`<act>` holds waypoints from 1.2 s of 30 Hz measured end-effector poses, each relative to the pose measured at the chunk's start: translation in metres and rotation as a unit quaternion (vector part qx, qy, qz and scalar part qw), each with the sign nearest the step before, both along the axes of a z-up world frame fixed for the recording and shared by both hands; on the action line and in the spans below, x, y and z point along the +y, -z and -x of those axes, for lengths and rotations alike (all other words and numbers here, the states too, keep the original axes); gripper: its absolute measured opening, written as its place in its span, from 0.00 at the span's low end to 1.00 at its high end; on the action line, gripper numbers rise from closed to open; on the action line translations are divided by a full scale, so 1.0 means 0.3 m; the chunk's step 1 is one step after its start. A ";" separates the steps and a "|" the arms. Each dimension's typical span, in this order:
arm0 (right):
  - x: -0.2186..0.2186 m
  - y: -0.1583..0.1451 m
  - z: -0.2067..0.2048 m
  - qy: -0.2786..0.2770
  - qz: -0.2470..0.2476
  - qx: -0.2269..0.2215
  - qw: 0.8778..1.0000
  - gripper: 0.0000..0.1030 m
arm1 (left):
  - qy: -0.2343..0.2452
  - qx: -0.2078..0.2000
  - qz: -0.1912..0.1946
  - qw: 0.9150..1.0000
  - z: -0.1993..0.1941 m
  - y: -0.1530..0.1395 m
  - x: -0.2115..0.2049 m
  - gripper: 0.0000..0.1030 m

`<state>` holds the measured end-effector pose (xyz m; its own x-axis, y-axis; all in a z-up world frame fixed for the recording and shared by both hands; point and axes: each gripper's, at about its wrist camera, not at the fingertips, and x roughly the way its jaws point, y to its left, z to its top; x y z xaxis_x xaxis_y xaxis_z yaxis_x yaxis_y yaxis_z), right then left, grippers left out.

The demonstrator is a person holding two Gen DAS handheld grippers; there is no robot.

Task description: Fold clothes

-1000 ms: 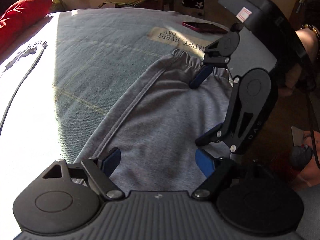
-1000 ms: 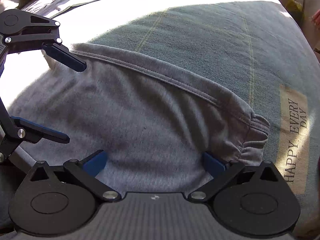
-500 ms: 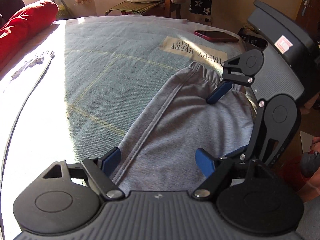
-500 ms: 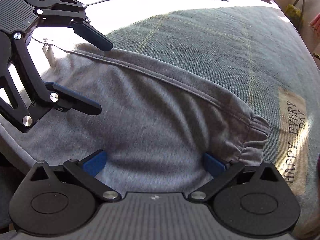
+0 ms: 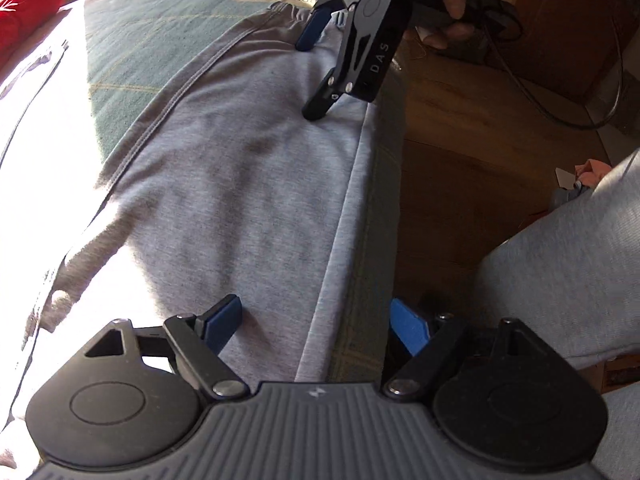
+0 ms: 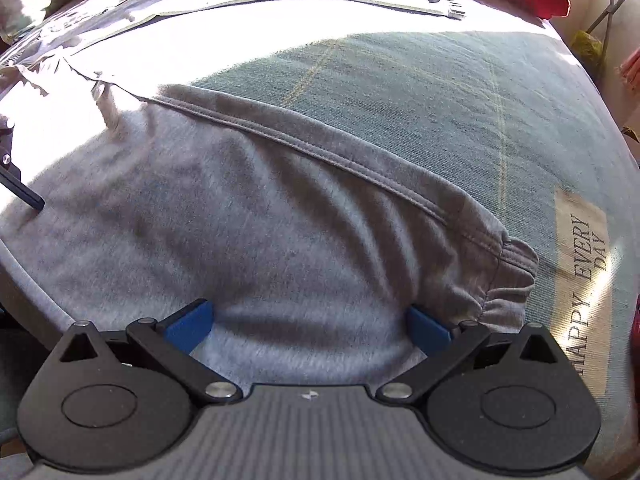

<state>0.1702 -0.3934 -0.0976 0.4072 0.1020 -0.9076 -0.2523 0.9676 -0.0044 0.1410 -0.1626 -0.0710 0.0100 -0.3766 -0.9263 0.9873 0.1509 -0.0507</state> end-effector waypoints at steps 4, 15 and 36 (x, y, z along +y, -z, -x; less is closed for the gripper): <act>0.014 -0.038 0.007 -0.013 0.006 0.001 1.000 1.00 | -0.018 0.023 0.007 1.000 0.020 -0.019 0.025 0.79; 0.252 -0.144 -0.003 -0.164 -0.003 -0.037 0.986 1.00 | -0.216 -0.027 -0.034 0.976 -0.096 -0.064 0.309 0.79; 0.769 -0.175 -0.233 -0.290 0.011 -0.026 0.956 1.00 | -0.507 0.038 -0.024 0.861 -0.165 -0.052 1.052 0.79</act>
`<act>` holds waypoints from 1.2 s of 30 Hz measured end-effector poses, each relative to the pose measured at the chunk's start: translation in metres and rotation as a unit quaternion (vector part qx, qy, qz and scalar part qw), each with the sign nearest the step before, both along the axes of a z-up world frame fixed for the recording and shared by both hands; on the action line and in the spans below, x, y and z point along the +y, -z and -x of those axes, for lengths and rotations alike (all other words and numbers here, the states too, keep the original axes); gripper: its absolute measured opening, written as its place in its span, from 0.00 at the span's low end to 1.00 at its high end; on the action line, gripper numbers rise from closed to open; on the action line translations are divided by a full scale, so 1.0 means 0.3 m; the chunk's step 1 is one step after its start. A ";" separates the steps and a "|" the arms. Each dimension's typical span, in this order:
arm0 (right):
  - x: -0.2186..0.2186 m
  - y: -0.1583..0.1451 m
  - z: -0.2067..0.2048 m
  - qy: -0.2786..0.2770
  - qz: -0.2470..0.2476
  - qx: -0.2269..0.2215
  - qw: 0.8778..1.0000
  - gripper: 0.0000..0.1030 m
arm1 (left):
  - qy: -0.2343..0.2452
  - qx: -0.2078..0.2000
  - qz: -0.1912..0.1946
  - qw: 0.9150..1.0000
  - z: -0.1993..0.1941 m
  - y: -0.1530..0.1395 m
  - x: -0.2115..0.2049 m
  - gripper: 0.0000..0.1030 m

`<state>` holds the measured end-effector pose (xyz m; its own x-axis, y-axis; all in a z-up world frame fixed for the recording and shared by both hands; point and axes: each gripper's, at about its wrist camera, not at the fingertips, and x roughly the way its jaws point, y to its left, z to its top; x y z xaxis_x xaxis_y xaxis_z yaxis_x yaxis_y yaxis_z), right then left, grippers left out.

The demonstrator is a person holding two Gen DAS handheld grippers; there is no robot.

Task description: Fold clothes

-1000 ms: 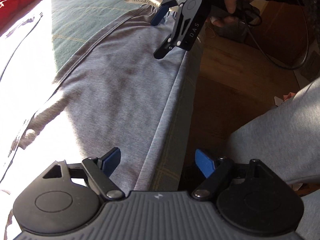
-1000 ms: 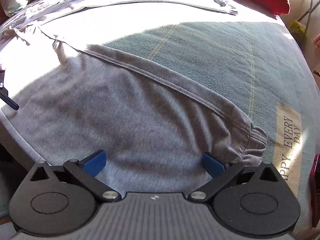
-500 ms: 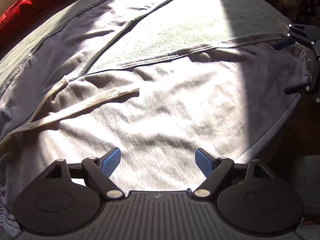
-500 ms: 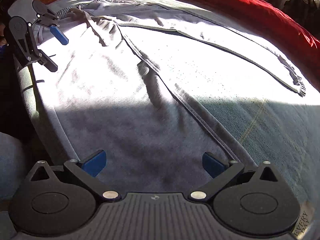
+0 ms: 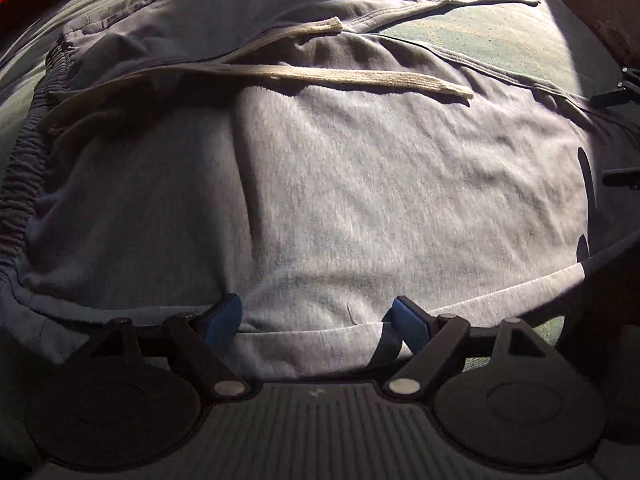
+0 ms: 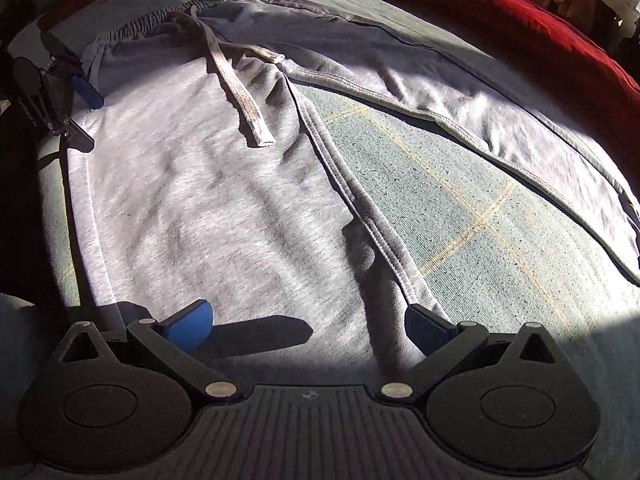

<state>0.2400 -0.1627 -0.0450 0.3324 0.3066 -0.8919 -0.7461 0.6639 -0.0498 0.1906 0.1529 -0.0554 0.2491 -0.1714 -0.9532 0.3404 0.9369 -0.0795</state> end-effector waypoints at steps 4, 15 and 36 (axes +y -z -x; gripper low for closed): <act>0.081 -0.002 -0.006 -0.032 0.000 -0.006 0.999 1.00 | 0.027 -0.010 0.044 0.999 -0.005 -0.064 -0.038 0.79; 0.181 0.121 0.016 -0.069 0.049 0.063 0.994 1.00 | 0.024 0.012 0.053 0.998 0.047 -0.065 0.001 0.79; 0.158 0.158 0.044 -0.079 0.042 0.057 0.994 1.00 | -0.093 -0.079 -0.039 0.992 -0.298 -0.013 0.304 0.79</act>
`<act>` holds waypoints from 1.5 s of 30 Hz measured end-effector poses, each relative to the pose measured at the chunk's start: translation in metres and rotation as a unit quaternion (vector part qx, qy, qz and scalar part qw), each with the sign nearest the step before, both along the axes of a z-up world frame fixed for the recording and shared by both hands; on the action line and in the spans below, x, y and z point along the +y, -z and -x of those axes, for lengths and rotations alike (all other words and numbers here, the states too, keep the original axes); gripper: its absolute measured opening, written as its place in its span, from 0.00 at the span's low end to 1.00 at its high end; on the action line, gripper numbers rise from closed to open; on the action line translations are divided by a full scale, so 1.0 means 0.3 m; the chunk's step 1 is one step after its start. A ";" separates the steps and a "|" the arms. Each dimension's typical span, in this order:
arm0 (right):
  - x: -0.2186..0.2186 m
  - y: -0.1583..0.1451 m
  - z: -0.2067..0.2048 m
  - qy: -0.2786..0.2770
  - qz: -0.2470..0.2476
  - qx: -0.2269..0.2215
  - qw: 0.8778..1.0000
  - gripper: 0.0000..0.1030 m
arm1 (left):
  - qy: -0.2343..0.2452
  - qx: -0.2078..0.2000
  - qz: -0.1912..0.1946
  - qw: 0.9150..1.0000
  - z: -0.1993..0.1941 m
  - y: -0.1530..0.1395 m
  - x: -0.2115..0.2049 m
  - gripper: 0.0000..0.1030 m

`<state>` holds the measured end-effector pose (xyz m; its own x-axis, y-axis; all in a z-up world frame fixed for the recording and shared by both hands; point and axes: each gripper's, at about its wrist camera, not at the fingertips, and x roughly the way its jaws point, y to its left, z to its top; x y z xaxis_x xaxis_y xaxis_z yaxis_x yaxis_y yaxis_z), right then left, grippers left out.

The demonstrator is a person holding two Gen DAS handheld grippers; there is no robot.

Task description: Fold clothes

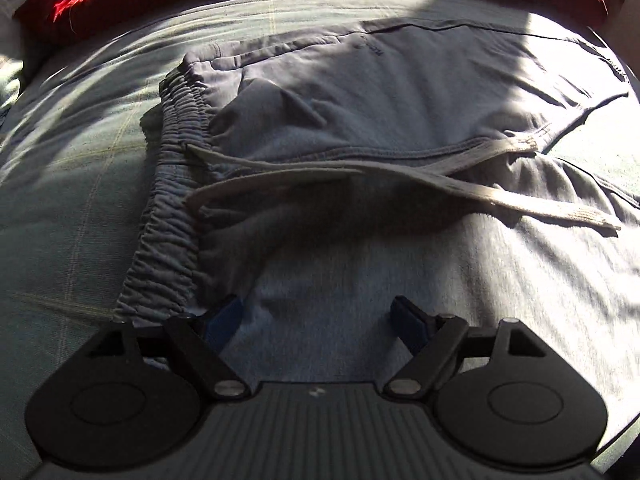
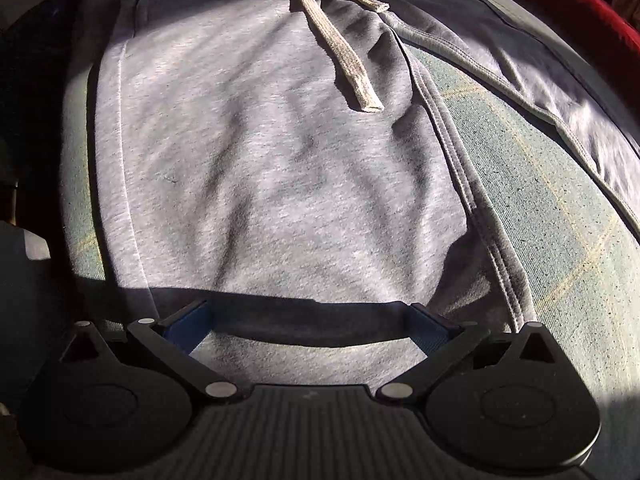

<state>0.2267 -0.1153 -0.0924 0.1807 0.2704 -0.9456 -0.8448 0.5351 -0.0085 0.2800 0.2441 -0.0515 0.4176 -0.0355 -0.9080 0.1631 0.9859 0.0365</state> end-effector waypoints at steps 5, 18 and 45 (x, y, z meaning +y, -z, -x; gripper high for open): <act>-0.001 0.003 0.005 -0.002 0.001 -0.001 1.000 1.00 | 0.082 -0.042 0.011 0.996 -0.010 -0.083 -0.143 0.77; -0.022 0.005 0.032 0.004 -0.004 -0.009 1.000 1.00 | 0.252 -0.060 0.009 0.966 -0.071 -0.042 -0.434 0.61; -0.019 -0.006 0.049 0.011 -0.019 -0.018 1.000 1.00 | 0.641 -0.085 -0.132 0.751 -0.018 -0.011 -0.685 0.04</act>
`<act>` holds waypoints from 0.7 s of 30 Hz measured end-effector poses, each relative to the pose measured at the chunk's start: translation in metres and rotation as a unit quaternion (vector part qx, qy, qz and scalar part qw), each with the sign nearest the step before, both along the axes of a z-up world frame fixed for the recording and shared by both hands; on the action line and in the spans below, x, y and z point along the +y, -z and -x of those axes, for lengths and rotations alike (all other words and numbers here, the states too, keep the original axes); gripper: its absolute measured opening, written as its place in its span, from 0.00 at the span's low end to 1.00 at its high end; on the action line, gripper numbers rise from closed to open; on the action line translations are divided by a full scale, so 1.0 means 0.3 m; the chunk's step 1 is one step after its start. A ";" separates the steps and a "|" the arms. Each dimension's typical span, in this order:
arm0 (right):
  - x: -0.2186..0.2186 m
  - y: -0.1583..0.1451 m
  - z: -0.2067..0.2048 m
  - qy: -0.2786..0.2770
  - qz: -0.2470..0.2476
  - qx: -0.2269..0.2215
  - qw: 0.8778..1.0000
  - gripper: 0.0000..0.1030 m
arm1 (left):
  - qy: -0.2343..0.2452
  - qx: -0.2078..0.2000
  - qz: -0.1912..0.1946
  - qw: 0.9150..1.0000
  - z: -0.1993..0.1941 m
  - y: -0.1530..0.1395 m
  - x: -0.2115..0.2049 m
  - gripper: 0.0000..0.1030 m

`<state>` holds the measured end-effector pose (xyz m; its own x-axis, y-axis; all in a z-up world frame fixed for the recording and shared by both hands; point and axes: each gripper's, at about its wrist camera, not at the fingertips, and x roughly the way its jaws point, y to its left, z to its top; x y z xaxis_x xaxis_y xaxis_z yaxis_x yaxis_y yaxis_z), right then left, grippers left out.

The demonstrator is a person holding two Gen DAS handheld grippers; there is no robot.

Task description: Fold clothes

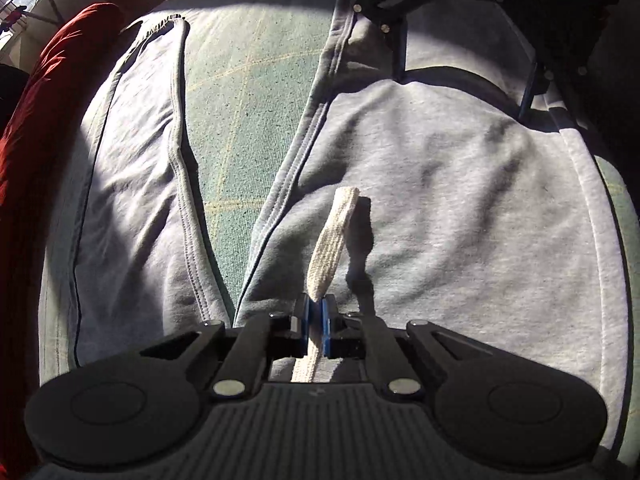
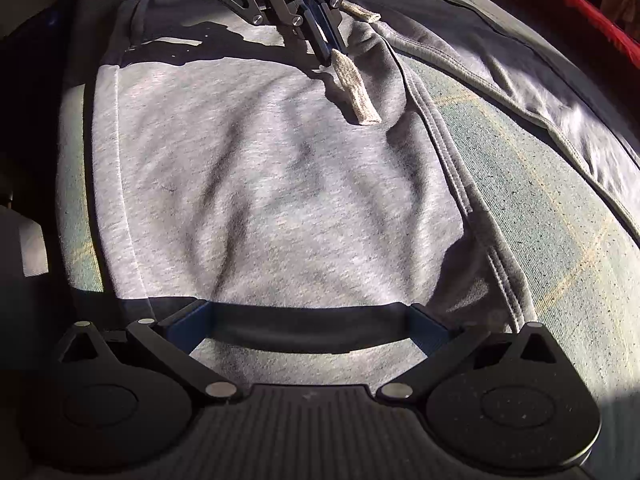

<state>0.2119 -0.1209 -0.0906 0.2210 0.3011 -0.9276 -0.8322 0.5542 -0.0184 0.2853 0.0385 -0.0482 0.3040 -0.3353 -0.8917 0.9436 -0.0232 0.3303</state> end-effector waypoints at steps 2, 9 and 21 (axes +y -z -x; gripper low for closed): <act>-0.003 0.001 0.001 0.001 -0.002 -0.001 1.000 1.00 | -0.021 -0.013 0.014 1.000 -0.043 -0.039 -0.006 0.04; -0.007 -0.004 0.006 0.003 -0.003 0.000 1.000 1.00 | -0.084 -0.075 0.062 0.992 -0.274 -0.145 -0.041 0.04; -0.006 -0.002 0.005 0.005 -0.005 0.000 1.000 1.00 | -0.326 0.000 0.097 0.940 -0.468 -0.108 0.159 0.39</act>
<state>0.2104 -0.1227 -0.0899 0.2250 0.3072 -0.9247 -0.8265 0.5627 -0.0142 0.4258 0.0864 -0.0157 0.5018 -0.2346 -0.8326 0.7365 0.6205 0.2691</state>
